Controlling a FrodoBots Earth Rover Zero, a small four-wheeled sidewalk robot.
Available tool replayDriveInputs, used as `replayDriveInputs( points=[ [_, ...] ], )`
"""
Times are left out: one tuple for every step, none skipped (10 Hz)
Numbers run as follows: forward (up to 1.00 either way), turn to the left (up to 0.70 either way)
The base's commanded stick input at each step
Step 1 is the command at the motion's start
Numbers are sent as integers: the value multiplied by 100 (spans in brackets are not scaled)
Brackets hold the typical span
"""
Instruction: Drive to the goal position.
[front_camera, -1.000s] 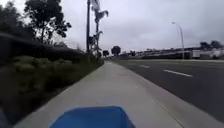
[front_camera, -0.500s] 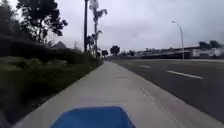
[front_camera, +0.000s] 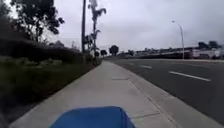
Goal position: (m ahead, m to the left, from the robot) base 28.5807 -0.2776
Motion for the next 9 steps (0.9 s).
replayDriveInputs(
  points=[
    [100,27],
    [100,27],
    [100,0],
    [100,0],
    [100,0],
    [100,0],
    [100,0],
    [100,0],
    [100,0]
  ],
)
